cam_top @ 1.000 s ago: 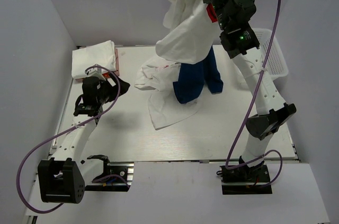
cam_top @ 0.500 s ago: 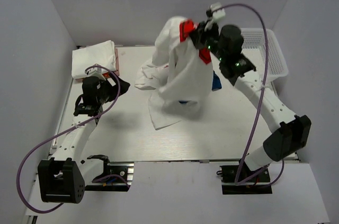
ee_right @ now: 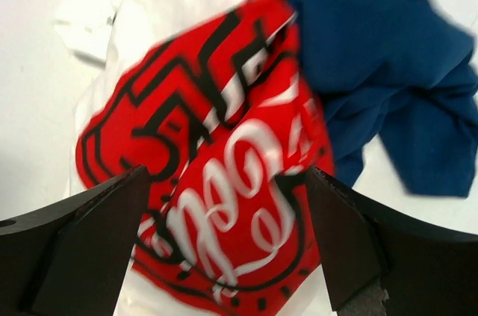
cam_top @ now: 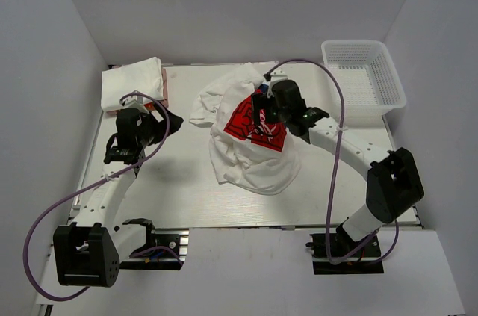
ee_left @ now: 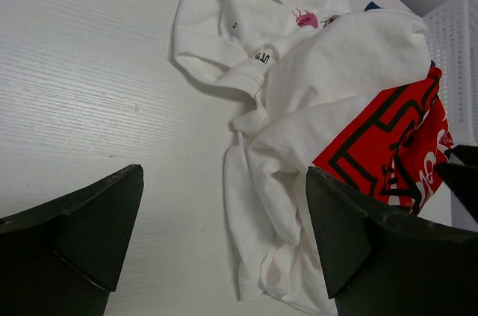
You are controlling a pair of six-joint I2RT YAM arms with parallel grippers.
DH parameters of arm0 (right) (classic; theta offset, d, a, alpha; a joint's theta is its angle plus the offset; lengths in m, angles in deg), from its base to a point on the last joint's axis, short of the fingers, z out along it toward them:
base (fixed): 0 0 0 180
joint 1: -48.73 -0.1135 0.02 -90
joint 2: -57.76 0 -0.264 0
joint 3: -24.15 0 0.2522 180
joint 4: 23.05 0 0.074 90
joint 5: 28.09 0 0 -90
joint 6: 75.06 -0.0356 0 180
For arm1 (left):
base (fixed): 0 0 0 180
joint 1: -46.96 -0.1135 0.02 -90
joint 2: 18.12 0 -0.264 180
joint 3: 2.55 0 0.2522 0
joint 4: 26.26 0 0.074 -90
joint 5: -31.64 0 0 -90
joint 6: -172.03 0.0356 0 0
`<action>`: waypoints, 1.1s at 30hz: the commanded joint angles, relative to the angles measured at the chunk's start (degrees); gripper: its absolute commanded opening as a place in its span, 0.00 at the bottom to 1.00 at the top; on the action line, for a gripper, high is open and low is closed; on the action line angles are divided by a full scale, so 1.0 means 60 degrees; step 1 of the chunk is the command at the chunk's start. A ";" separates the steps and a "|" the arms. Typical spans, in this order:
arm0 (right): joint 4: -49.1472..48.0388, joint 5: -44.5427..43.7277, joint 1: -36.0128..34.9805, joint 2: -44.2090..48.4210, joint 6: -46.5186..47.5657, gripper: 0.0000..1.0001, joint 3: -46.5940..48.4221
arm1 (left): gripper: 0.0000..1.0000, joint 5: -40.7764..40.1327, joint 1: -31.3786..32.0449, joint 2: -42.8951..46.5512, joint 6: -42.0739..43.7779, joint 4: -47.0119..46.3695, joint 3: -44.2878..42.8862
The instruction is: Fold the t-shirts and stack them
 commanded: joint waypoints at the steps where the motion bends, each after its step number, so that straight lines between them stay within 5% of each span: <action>1: 0.0558 -0.0768 -0.0661 0.0417 -0.0078 0.90 -0.0412 | 0.99 0.0019 0.0015 0.0014 -0.0109 -0.0024 0.0029; 12: 0.0688 -0.2117 -0.1379 -0.1120 -0.0180 0.85 -0.0678 | 0.99 0.0356 0.0015 0.0029 -0.0109 0.0004 0.0249; 14: 0.0982 -0.2101 -0.1468 -0.1239 -0.0136 0.62 -0.0267 | 0.99 0.0138 0.0015 0.0131 -0.0109 0.0005 0.0249; 15: 0.1026 -0.2202 -0.1599 -0.1151 -0.0021 0.28 -0.0006 | 0.99 0.0049 0.0015 0.0233 -0.0109 0.0092 0.0249; 16: 0.1447 -0.2319 -0.1615 -0.0977 0.0111 0.05 0.0403 | 0.99 -0.0039 0.0015 0.0234 -0.0196 0.0093 0.0249; 17: 0.1538 -0.2683 -0.1629 -0.0627 0.0141 0.00 0.0871 | 0.99 -0.0039 0.0015 0.0234 -0.0197 -0.0009 0.0336; 23: 0.1306 -0.3652 -0.1571 0.1322 0.0346 0.00 0.2673 | 0.99 0.0180 0.0015 0.0001 -0.0387 -0.0552 0.0439; 26: -0.0230 -0.4427 -0.1512 0.1821 0.0858 0.00 0.3043 | 0.99 0.0180 0.0015 -0.0220 -0.0475 -0.0450 0.0219; 33: -0.4416 -0.6824 -0.0914 0.0860 0.5524 0.00 0.4897 | 0.99 0.0004 0.0015 -0.0660 -0.0475 -0.0332 -0.0132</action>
